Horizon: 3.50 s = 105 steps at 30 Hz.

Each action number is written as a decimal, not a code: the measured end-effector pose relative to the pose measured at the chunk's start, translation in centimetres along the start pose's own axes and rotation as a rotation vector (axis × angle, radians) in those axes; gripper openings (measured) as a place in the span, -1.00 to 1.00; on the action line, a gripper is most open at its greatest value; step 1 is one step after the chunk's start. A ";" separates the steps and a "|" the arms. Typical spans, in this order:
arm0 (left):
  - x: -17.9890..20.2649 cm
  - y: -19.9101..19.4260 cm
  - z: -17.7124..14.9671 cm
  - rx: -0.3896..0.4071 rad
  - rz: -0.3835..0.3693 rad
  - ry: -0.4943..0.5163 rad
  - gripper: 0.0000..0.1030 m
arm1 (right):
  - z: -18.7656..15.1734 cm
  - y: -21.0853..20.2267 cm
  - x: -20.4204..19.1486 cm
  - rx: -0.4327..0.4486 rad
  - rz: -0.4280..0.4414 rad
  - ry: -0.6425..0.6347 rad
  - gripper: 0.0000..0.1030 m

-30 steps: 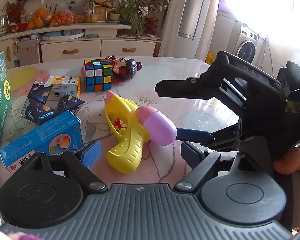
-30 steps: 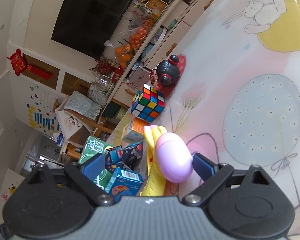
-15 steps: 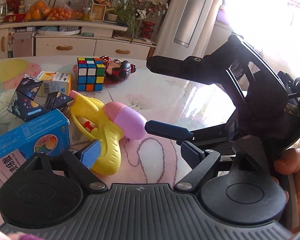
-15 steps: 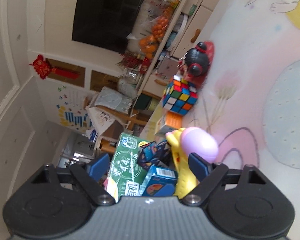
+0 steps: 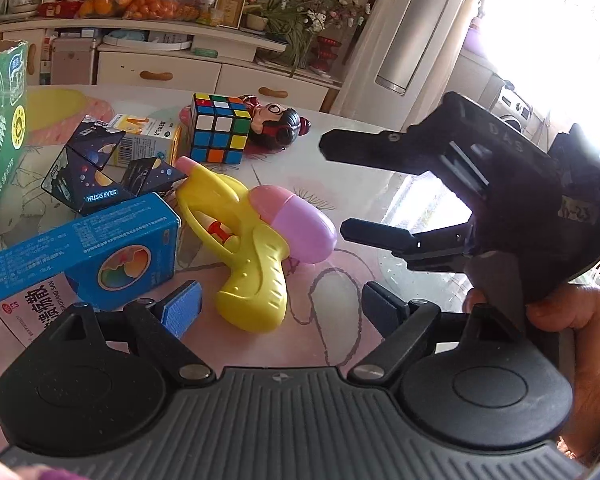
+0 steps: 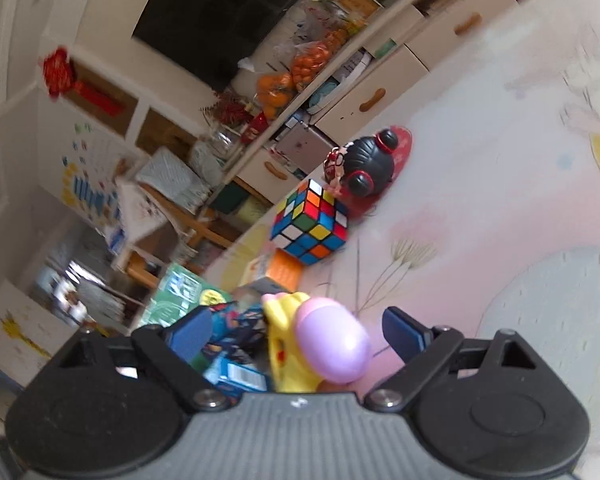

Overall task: Organize rigid objects
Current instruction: 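Roll the right tool and grasp the yellow toy gun with pink tank, then grasp and lift the blue box with the left tool while the right tool lifts the yellow gun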

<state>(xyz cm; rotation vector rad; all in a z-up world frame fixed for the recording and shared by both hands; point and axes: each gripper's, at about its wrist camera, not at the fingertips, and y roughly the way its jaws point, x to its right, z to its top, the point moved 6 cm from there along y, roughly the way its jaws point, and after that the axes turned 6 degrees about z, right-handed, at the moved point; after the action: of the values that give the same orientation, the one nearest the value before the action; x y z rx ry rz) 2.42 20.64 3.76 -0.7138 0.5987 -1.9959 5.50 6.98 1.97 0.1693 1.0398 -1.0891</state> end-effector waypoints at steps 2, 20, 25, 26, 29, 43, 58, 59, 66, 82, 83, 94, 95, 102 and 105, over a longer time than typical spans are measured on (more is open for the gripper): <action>0.4 -0.3 -0.3 -0.013 -0.001 0.014 1.00 | 0.0 0.9 -1.0 -0.027 -0.054 -0.136 0.88; -0.9 -4.5 -3.7 -0.038 0.197 0.141 1.00 | -4.0 9.0 -4.2 -0.300 -0.298 -0.681 0.98; -2.3 -4.6 -2.7 0.001 0.293 0.072 1.00 | -4.7 9.7 -3.7 -0.342 -0.319 -0.768 0.95; -2.6 -4.7 -2.5 0.015 0.315 0.058 1.00 | -4.7 9.7 -3.7 -0.342 -0.314 -0.760 0.92; -3.2 -4.7 -1.9 0.050 0.380 0.022 1.00 | -4.3 9.1 -3.3 -0.327 -0.311 -0.764 0.71; -3.8 -1.1 0.6 0.088 0.435 -0.081 1.00 | -3.0 5.4 -0.9 -0.259 -0.357 -0.769 0.57; -3.4 1.3 2.3 0.148 0.520 -0.279 1.00 | -1.6 2.4 1.3 -0.209 -0.412 -0.768 0.55; -3.5 1.0 2.4 0.160 0.526 -0.315 1.00 | -1.6 2.4 1.3 -0.209 -0.410 -0.769 0.55; -5.1 1.2 3.5 0.189 0.608 -0.464 1.00 | -1.6 2.3 1.5 -0.211 -0.395 -0.767 0.56; -7.5 1.4 3.7 0.198 0.662 -0.374 0.49 | -1.5 2.3 1.6 -0.219 -0.388 -0.767 0.61; -7.4 1.4 3.5 0.196 0.658 -0.365 0.42 | -1.5 2.3 1.7 -0.216 -0.394 -0.766 0.66; -6.5 0.5 2.5 0.146 0.627 -0.253 -0.17 | -1.6 2.6 1.4 -0.221 -0.377 -0.744 0.54; -6.6 0.5 2.4 0.144 0.629 -0.248 -0.17 | -1.6 2.6 1.4 -0.221 -0.377 -0.743 0.53; -7.9 1.4 3.0 0.148 0.687 -0.268 0.44 | -1.7 2.7 1.3 -0.197 -0.393 -0.736 0.53; -8.1 2.0 3.5 0.142 0.695 -0.240 0.42 | -1.8 2.6 1.2 -0.187 -0.399 -0.734 0.52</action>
<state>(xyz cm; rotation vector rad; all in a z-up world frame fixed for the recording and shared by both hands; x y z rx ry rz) 9.46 26.34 2.97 -0.5476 0.4702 -1.2740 6.55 8.52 -0.85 -0.5777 0.5046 -1.2602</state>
